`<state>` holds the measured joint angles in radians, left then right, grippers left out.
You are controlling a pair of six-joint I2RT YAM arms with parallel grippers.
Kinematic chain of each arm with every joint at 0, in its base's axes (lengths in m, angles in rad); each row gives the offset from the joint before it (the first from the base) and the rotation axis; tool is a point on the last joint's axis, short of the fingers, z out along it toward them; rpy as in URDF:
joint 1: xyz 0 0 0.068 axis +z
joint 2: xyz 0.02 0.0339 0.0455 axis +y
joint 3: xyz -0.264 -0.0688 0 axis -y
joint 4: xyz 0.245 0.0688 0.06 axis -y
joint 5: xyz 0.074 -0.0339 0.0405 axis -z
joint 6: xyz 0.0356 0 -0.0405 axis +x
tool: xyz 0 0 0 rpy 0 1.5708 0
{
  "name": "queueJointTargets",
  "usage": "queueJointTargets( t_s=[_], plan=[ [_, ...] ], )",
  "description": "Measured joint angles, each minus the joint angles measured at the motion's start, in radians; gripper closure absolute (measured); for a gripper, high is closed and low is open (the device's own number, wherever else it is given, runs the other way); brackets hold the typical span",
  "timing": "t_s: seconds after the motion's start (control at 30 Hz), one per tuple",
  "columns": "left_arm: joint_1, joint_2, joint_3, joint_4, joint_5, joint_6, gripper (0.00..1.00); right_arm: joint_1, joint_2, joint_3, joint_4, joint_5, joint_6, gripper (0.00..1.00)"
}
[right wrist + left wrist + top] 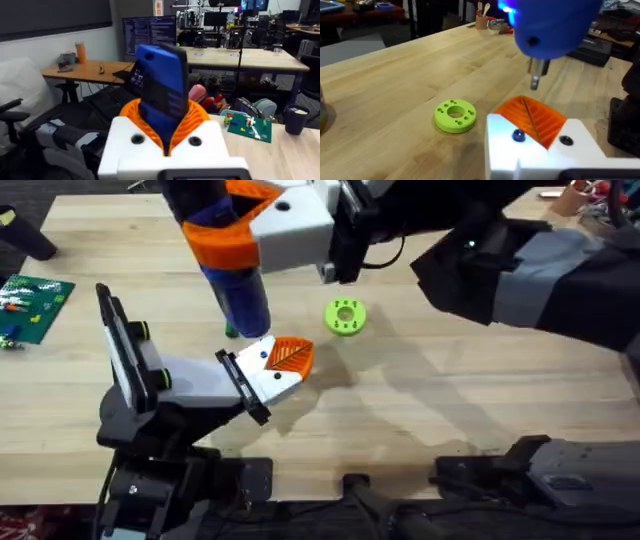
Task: Pick up the gripper from the table and insert it into the empty holder that is missing its gripper. Then pick up a screw, insert it into the mounting hole, and use the screwdriver to tighten it. Finally, clean up the table by picking up the vegetable and placing it into the bucket.
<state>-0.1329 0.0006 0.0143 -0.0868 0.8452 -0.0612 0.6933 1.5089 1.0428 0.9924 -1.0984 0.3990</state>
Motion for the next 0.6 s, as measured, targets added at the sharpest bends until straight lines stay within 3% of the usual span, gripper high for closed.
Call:
queueJointTargets(
  t_s=[0.2,0.6],
  plan=[
    [0.000,0.000,0.000,0.000,0.000,0.000,0.989,0.000,-0.014,-0.051,0.094,0.003,0.014,0.961],
    [0.000,0.000,0.000,0.000,0.000,0.000,0.989,0.000,-0.032,-0.080,0.084,0.017,0.020,0.962]
  ],
)
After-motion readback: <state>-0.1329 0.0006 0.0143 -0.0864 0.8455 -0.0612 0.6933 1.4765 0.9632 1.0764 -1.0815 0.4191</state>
